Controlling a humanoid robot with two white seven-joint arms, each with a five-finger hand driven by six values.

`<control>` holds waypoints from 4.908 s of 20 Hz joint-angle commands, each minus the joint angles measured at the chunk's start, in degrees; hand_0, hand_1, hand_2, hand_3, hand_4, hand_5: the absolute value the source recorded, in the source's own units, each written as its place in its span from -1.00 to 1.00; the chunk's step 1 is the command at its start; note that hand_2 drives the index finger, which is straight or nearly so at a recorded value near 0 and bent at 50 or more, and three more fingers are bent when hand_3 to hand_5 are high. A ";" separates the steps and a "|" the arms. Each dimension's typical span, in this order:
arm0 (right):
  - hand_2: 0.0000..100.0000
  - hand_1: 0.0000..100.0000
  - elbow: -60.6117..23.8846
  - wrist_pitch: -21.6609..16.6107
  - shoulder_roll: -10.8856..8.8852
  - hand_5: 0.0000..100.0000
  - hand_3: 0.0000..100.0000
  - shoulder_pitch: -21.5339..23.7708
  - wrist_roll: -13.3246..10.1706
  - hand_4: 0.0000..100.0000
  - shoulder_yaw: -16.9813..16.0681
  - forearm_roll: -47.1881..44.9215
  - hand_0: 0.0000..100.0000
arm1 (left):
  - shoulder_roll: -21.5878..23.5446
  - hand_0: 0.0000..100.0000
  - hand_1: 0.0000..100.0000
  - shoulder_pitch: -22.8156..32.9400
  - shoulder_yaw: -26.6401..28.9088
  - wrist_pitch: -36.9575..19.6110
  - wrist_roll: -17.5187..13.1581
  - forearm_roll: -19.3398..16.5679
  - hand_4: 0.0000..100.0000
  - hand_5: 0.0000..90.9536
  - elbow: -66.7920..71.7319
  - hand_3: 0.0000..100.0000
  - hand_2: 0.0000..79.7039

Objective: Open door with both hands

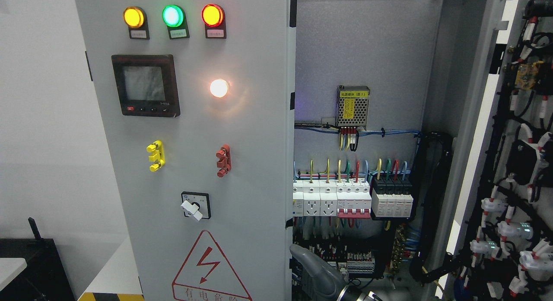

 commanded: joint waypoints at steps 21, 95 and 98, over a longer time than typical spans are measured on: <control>-1.00 -1.00 -1.90 -0.06 1.26 -1.00 -1.00 0.93 4.46 -1.00 0.84 -1.35 -0.24 | 0.00 -1.00 -1.00 -0.01 0.00 0.05 0.01 1.23 -1.00 -1.00 -0.07 -1.00 -1.00; -1.00 -1.00 -15.08 1.26 1.26 -1.00 -1.00 8.49 9.82 -1.00 14.11 -11.81 -0.24 | 0.00 -1.00 -1.00 -0.01 0.00 0.05 -0.08 1.23 -1.00 -1.00 0.02 -1.00 -1.00; -1.00 -1.00 -15.08 1.26 1.26 -1.00 -1.00 8.49 9.82 -1.00 14.99 -11.72 -0.24 | 0.00 -1.00 -1.00 -0.01 0.00 0.05 -0.08 1.14 -1.00 -1.00 0.02 -1.00 -1.00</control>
